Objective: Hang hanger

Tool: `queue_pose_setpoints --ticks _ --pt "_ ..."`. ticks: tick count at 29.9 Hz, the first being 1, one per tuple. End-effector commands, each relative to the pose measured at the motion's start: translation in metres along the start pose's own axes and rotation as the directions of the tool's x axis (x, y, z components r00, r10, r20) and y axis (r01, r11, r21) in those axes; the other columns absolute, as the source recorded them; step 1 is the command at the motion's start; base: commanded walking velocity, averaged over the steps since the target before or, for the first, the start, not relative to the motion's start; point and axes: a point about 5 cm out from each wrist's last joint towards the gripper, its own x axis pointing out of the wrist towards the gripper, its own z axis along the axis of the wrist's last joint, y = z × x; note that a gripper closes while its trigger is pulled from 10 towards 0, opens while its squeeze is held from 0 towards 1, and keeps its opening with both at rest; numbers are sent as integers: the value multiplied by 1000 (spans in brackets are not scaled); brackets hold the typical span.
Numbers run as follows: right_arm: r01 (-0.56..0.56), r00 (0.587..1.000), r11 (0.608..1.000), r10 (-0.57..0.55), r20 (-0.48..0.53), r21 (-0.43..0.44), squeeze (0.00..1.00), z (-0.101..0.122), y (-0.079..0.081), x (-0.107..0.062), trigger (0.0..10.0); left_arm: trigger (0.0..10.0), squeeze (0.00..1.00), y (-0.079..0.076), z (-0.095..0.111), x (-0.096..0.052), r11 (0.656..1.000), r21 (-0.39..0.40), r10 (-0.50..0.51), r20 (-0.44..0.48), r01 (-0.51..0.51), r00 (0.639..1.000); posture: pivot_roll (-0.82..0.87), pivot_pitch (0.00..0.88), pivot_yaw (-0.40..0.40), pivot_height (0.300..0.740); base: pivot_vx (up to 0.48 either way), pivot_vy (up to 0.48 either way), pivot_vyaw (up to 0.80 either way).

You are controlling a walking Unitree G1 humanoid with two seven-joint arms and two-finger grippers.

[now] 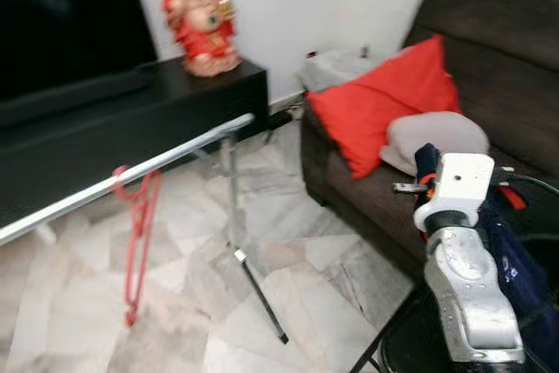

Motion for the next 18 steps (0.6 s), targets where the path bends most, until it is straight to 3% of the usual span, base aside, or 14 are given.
queue_pose_setpoints --ticks 1,11,18 --pt "-1 1000 1000 1 -4 -17 0 -3 -4 -2 10000 10000 0 -3 -5 0 1000 -6 -6 -18 6 1000 -16 0 26 687 0 0 700" --pt "-33 999 999 34 11 -37 0 -2 -1 -2 10000 10000 0 -3 -5 0 1000 -5 -10 -20 10 1000 -17 0 24 687 0 0 705" --pt "-119 991 990 122 44 -69 0 1 9 -4 10000 10000 0 -4 -4 0 1000 -4 -14 -20 14 1000 -19 0 21 687 0 0 708"
